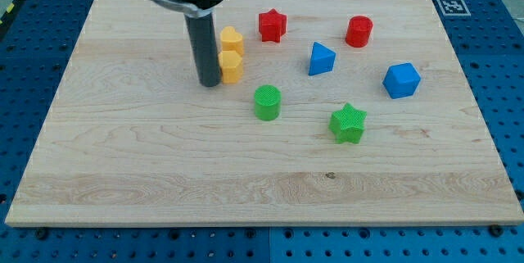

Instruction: Move the yellow hexagon to the top left of the green circle

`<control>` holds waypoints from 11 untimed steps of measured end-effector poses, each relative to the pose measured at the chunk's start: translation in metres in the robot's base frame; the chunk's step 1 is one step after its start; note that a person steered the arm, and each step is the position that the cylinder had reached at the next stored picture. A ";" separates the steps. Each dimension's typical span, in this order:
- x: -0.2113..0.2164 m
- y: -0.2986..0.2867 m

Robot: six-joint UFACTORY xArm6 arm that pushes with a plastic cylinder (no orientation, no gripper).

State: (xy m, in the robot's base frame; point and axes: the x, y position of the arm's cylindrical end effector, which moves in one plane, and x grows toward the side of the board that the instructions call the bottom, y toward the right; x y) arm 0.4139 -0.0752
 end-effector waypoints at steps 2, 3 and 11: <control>-0.007 -0.033; -0.038 -0.038; -0.036 0.018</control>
